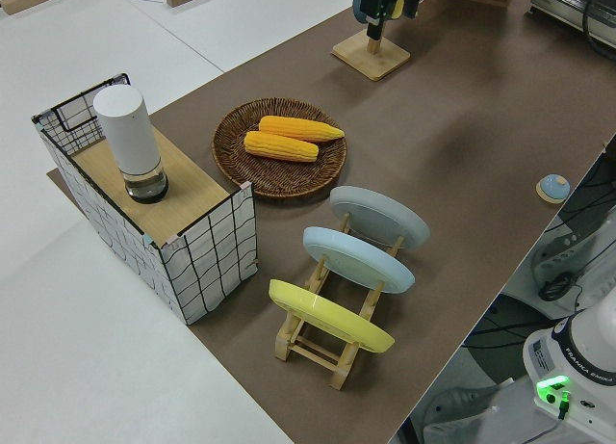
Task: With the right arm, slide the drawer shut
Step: 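Push the open wooden drawer away from the robot with the right arm, then continue pushing the drawer fully shut with the right gripper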
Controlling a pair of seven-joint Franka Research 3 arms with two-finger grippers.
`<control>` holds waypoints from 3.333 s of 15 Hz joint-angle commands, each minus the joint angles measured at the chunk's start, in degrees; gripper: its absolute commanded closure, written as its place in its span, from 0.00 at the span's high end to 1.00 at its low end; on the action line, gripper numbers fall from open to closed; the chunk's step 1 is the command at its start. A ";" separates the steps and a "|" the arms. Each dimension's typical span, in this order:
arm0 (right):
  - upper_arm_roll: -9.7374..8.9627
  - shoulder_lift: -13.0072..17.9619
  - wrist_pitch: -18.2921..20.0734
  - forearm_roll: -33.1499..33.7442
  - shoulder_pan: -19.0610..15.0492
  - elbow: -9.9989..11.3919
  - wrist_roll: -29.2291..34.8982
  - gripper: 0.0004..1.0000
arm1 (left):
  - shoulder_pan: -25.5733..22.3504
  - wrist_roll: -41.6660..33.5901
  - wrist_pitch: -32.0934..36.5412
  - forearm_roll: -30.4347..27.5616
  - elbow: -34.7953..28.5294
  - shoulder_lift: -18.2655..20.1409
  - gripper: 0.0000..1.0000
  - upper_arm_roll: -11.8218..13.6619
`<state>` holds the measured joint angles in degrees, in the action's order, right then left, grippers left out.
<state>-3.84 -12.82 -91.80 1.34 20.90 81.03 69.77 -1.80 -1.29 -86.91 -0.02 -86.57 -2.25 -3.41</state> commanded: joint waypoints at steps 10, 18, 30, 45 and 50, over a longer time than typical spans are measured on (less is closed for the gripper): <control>0.59 -5.99 -6.63 -0.46 -2.79 2.29 5.82 0.00 | -0.22 -0.56 1.13 0.98 1.40 -0.65 0.99 -0.37; 0.94 -7.31 -10.24 0.42 -6.57 2.11 4.85 0.00 | -0.22 -0.56 1.13 0.98 1.49 -0.65 0.99 -0.37; 1.03 -9.77 -15.16 1.92 -14.48 1.50 -10.42 0.00 | -0.22 -0.56 1.13 0.98 1.49 -0.65 0.99 -0.37; 0.94 -9.77 -23.34 1.56 -22.57 0.71 -16.24 0.00 | -0.22 -0.56 1.13 0.98 1.40 -0.65 0.99 -0.37; 0.42 -10.12 -26.76 0.69 -25.82 0.71 -19.40 0.00 | -0.22 -0.56 1.13 0.98 1.40 -0.65 0.99 -0.37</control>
<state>-2.19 -22.30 -115.86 1.97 -2.18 82.33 53.13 -1.80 -1.29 -86.91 -0.02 -86.57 -2.25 -3.41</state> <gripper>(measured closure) 0.991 0.004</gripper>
